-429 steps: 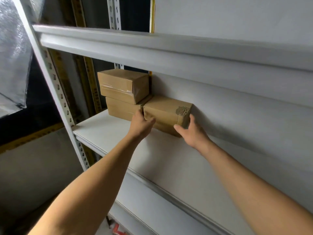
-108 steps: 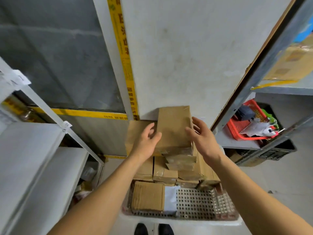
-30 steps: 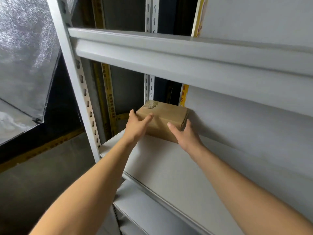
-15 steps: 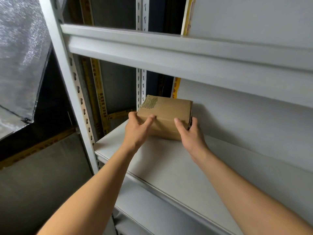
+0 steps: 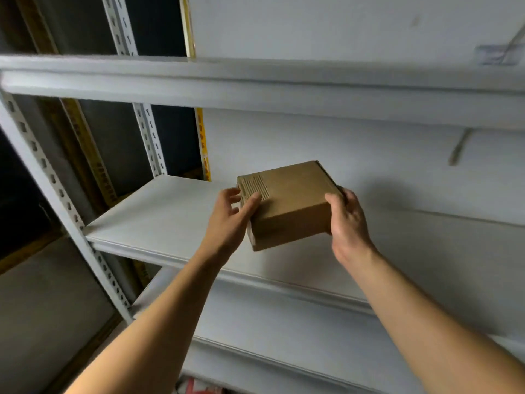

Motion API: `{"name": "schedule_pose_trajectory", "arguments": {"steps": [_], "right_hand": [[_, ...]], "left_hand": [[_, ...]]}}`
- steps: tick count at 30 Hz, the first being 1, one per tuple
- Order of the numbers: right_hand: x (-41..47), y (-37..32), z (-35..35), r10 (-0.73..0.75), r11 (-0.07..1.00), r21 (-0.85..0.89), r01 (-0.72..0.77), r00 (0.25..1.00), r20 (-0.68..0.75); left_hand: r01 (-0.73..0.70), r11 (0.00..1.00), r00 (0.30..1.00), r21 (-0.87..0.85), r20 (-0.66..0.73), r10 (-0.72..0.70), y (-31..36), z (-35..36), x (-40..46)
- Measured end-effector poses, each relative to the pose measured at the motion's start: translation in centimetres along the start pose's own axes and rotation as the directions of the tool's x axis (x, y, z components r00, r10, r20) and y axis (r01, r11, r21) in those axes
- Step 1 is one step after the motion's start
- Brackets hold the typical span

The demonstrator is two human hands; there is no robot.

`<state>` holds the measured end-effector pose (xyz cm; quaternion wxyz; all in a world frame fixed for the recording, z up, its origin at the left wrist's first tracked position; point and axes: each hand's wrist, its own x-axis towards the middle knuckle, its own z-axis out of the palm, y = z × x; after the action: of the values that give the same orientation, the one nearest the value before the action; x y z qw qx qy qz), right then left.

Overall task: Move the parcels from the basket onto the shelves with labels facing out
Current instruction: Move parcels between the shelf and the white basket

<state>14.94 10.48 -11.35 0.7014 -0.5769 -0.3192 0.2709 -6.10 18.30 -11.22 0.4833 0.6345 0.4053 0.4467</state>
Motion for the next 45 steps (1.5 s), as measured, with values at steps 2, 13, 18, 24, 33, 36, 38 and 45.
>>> {"name": "schedule_pose_trajectory", "arguments": {"steps": [2,13,18,24,33,36,38,45], "right_hand": [[-0.9,-1.1,-4.0,0.003,1.0,-0.007,-0.003,0.999,-0.04],[-7.0,-6.4,-20.6,-0.115,0.993,-0.031,0.114,0.863,-0.491],[-11.6,-8.1,-25.7,-0.086,0.996,-0.05,0.071,0.758,-0.646],[-18.6,-8.5,-29.4,-0.088,0.996,-0.052,0.076,0.606,-0.791],[-30.3,-3.9,-29.9,0.06,0.988,-0.014,-0.151,0.473,-0.879],[-34.4,-2.7,-30.7,0.058,0.995,0.017,-0.097,0.438,-0.897],[-37.5,-2.5,-32.3,0.046,0.998,0.023,-0.064,0.392,-0.919],[-49.2,-2.6,-39.3,0.018,1.0,0.01,-0.029,0.274,-0.962]], "left_hand": [[0.018,0.999,0.998,-0.049,0.066,-0.015,0.8,2.7,-0.9],[-0.083,0.993,0.926,0.081,0.375,0.047,3.5,16.6,-2.8],[-0.023,0.999,0.694,-0.045,0.719,0.049,4.8,22.0,-4.7],[0.199,0.964,0.396,-0.176,0.914,0.086,4.8,27.9,-10.1],[0.348,0.925,0.25,-0.154,0.966,0.067,2.9,34.8,-22.2],[0.337,0.934,0.164,-0.115,0.985,0.062,2.9,36.6,-27.5],[0.294,0.953,0.1,-0.075,0.994,0.047,2.8,37.9,-31.0],[-0.03,0.999,-0.075,-0.019,0.997,0.017,2.4,42.7,-43.6]]}}
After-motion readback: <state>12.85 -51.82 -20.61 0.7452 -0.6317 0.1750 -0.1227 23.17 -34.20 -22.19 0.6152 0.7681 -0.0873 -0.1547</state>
